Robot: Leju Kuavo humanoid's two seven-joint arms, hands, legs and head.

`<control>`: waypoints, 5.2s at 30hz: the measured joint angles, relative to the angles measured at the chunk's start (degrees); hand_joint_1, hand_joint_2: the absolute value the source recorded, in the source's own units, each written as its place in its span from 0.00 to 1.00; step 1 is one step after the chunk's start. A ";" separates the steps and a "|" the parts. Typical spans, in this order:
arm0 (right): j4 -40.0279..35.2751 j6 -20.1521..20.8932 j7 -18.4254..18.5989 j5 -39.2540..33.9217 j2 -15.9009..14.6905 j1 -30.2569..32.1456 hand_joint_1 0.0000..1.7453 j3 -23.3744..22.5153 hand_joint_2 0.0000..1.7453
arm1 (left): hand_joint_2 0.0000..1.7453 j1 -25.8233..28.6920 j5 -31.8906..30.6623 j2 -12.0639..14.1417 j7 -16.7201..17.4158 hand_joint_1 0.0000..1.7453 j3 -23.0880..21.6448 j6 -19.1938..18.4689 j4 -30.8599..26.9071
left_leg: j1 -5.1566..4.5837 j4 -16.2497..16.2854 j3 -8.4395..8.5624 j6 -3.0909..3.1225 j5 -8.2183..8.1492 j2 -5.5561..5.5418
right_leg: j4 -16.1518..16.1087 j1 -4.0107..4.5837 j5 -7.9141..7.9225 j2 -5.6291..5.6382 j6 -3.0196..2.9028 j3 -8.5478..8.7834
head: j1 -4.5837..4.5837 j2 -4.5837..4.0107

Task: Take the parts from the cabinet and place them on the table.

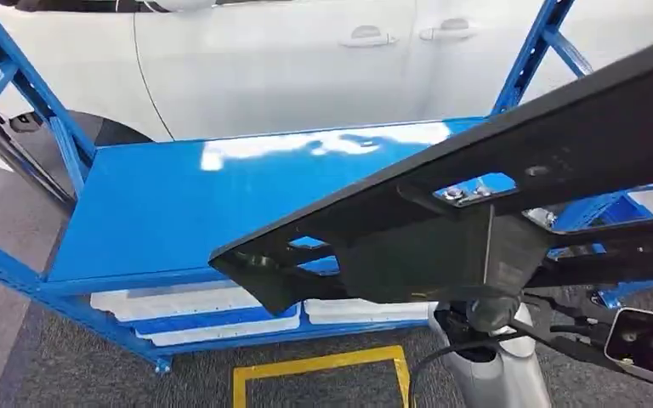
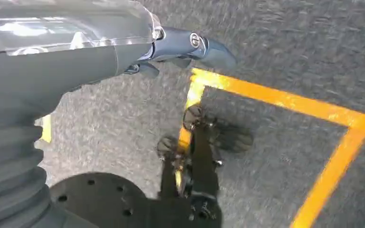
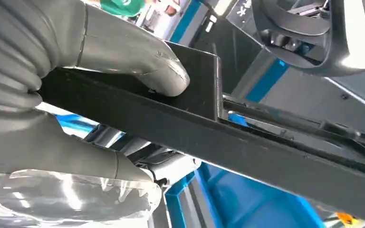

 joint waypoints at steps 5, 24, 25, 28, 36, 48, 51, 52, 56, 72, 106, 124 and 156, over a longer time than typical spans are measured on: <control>-0.44 -0.98 0.00 3.34 -0.04 1.62 1.00 -0.94 1.00 | 1.00 -0.01 -0.11 0.00 0.07 0.00 0.02 0.15 0.00 | 0.09 12.91 -0.60 -0.71 -4.90 0.03 | 0.60 0.23 2.97 -0.11 0.17 -4.36 | 0.00 0.00; -1.55 6.91 -0.04 -0.68 -3.61 1.32 1.00 -6.78 1.00 | 1.00 -0.41 -1.05 -0.42 0.68 0.00 0.04 0.66 0.00 | -0.34 -3.76 2.05 1.79 4.31 0.48 | 2.59 0.19 -3.33 0.40 2.50 2.93 | 0.00 0.00; -1.55 8.20 -0.04 -0.75 -3.65 1.43 1.00 -7.00 1.00 | 1.00 -0.45 -0.96 -0.55 0.57 0.00 0.04 0.68 0.00 | -0.39 -3.76 1.80 1.52 4.82 0.46 | 0.12 0.38 -4.05 0.38 2.31 3.90 | -0.02 0.00; -1.49 12.62 -0.07 -0.85 -3.61 2.76 1.00 -8.91 1.00 | 1.00 -0.24 -0.96 -0.89 0.16 0.00 0.05 0.66 0.00 | -0.21 -4.43 1.65 0.40 6.52 0.37 | 0.25 0.69 -2.70 0.33 1.27 2.85 | -0.02 0.00; -1.40 17.62 -0.02 -0.79 -1.78 6.24 1.00 -13.09 1.00 | 1.00 -0.03 -1.33 -1.18 0.05 0.00 0.02 -0.09 0.02 | 0.07 13.36 -0.39 -0.59 -4.08 0.22 | 0.57 0.50 2.96 -0.20 -0.08 -4.23 | -0.02 0.00; 0.37 20.18 -0.02 -1.01 1.09 6.53 1.00 -16.30 1.00 | 1.00 -0.17 -1.51 -1.51 -0.37 0.00 0.02 -0.28 0.04 | -0.27 -6.04 9.62 2.55 -0.83 0.63 | 14.76 -0.28 -3.74 0.08 3.72 -12.26 | -0.02 0.00; 0.98 20.18 -0.02 -1.01 1.11 6.56 1.00 -16.48 1.00 | 1.00 -0.07 -1.51 -1.51 -0.35 0.00 0.02 -0.28 0.04 | -0.21 -5.65 7.89 2.19 0.36 0.64 | 17.78 -0.58 -4.86 0.08 4.20 -11.21 | -0.02 0.00; 1.14 20.18 -0.02 -1.01 1.11 6.54 1.00 -16.48 1.00 | 1.00 -0.05 -1.51 -1.53 -0.33 0.00 0.02 -0.28 0.04 | -0.16 -5.32 7.38 2.02 0.55 0.63 | 13.50 -0.69 -3.13 0.07 4.17 -7.91 | -0.02 0.00; 1.49 19.58 -0.07 -1.21 1.20 5.88 1.00 -16.48 1.00 | 1.00 -0.15 -1.60 -1.77 -0.20 0.00 0.02 -0.11 0.04 | -0.48 -4.11 5.91 0.96 0.92 0.61 | 1.98 -0.30 -0.93 0.23 2.58 -1.12 | -0.02 0.00; 1.25 15.94 -0.07 -0.51 1.25 4.52 1.00 -13.09 1.00 | 1.00 0.31 -1.84 -1.84 0.42 0.00 0.07 1.05 0.04 | -0.28 -4.17 7.82 0.56 -0.86 -2.44 | 2.09 0.22 1.64 3.05 1.37 -3.54 | 0.00 0.00; -12.28 14.25 -0.02 4.39 9.60 7.46 1.00 -20.92 1.00 | 1.00 -0.09 -6.49 3.93 -4.31 0.00 -1.90 1.73 0.02 | 0.41 -4.78 7.64 1.50 0.14 -1.30 | 3.05 0.29 1.33 4.84 2.25 -4.67 | -0.02 0.00; -14.14 3.94 -0.04 9.51 4.22 10.27 1.00 -12.99 1.00 | 1.00 -0.51 -8.35 2.54 -4.92 0.00 -2.89 0.07 0.04 | -0.02 -2.32 7.68 -0.53 -3.14 3.93 | 1.10 0.00 1.52 -0.82 -0.01 -3.08 | -0.02 0.00; -14.45 -0.70 -0.07 9.96 -1.57 10.91 1.00 -5.70 1.00 | 1.00 -0.54 -9.66 -0.98 -3.45 0.00 -2.97 0.00 0.07 | -0.29 3.74 5.10 -0.36 -6.78 1.35 | 1.09 0.18 1.69 0.21 -0.17 -3.46 | -0.02 0.00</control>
